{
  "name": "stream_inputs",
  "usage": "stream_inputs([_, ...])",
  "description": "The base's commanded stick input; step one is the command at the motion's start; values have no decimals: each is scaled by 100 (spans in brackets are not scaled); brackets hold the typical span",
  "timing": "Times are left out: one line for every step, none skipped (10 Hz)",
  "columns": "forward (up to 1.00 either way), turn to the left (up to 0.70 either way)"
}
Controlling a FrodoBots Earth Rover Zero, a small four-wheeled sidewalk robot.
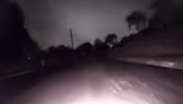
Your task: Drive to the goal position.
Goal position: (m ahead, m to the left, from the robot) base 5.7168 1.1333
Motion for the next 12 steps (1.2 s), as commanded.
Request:
stream_inputs([70, 0])
stream_inputs([70, 0])
stream_inputs([70, 0])
stream_inputs([70, 0])
stream_inputs([70, 0])
stream_inputs([70, 0])
stream_inputs([70, 0])
stream_inputs([70, 0])
stream_inputs([70, 0])
stream_inputs([70, 0])
stream_inputs([70, 0])
stream_inputs([70, 0])
